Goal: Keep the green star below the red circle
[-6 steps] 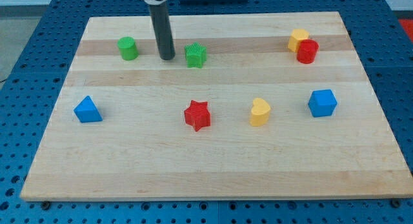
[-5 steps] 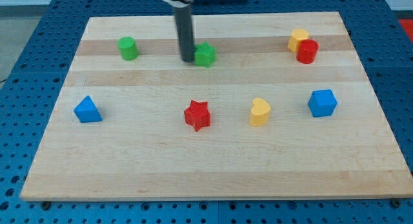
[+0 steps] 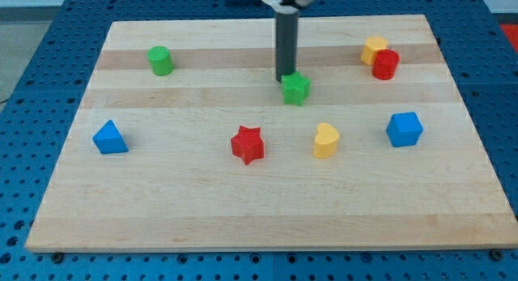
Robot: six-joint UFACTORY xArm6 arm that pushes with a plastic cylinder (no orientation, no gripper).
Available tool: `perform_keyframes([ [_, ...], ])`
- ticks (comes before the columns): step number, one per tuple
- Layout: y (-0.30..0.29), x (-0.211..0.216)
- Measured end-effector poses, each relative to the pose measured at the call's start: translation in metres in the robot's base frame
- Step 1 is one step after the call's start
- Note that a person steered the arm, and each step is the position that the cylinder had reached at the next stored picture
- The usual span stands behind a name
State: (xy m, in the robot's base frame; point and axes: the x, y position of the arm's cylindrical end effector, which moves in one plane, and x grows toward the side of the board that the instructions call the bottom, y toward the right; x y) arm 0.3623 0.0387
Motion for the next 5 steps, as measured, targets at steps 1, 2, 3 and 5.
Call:
perform_keyframes([
  [1,-0.001,0.005],
  [2,-0.060,0.002],
  [3,-0.109,0.027],
  [5,0.004,0.045],
])
